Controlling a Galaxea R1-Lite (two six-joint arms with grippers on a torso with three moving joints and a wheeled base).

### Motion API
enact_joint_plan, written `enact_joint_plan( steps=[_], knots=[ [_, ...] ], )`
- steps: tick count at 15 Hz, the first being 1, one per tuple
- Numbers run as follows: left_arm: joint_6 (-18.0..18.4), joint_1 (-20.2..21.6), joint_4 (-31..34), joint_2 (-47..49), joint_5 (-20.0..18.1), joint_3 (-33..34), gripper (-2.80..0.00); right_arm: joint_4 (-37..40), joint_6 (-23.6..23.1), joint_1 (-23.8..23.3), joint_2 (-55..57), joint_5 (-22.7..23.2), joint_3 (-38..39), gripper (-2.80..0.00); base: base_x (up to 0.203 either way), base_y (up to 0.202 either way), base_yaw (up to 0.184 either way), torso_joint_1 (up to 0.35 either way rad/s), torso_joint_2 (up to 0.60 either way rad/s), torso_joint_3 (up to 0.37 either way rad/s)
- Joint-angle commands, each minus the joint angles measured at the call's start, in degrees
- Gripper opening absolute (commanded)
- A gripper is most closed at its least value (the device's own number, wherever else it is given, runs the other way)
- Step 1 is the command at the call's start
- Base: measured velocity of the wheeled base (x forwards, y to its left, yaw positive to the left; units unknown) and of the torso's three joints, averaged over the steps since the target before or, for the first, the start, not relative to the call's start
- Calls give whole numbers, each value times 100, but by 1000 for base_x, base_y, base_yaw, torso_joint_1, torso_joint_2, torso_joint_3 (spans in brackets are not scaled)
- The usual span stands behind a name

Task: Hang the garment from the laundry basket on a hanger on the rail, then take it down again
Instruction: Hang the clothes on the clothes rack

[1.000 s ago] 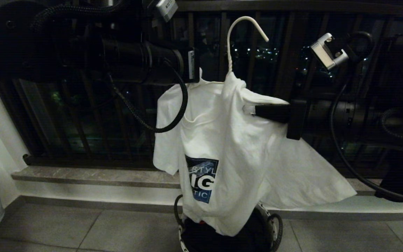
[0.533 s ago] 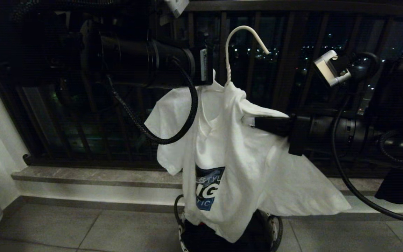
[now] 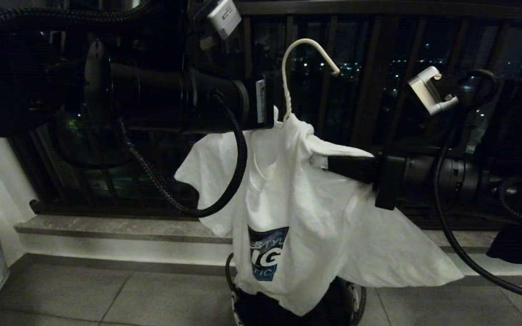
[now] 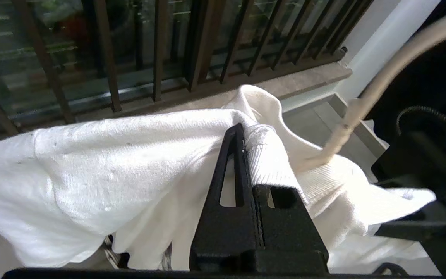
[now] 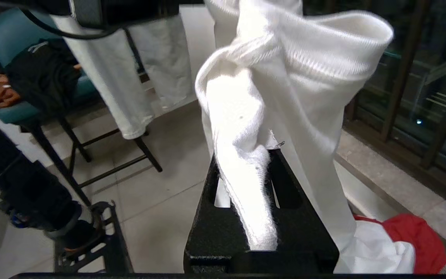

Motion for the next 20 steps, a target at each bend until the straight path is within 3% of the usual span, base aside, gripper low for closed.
enact_joint_plan(
  steps=[1, 8, 17, 18, 20],
  knots=[
    [-259, -199, 30, -236, 12, 175, -280, -31, 86, 55, -95, 13, 42, -280, 0, 0, 0, 0, 0, 0],
    [-468, -291, 15, -520, 65, 794, -280, -39, 320, 119, -173, 11, 195, -280, 0, 0, 0, 0, 0, 0],
    [-452, -63, -143, -458, 83, 795, -280, -171, 320, 110, 81, 11, 212, -280, 0, 0, 0, 0, 0, 0],
    [-452, -58, -143, -450, 83, 795, 0, -171, 320, 110, 81, 11, 204, -280, 0, 0, 0, 0, 0, 0],
    [-425, 0, -132, -468, 74, 795, 0, -171, 320, 110, 81, 11, 203, -280, 0, 0, 0, 0, 0, 0]
  ],
)
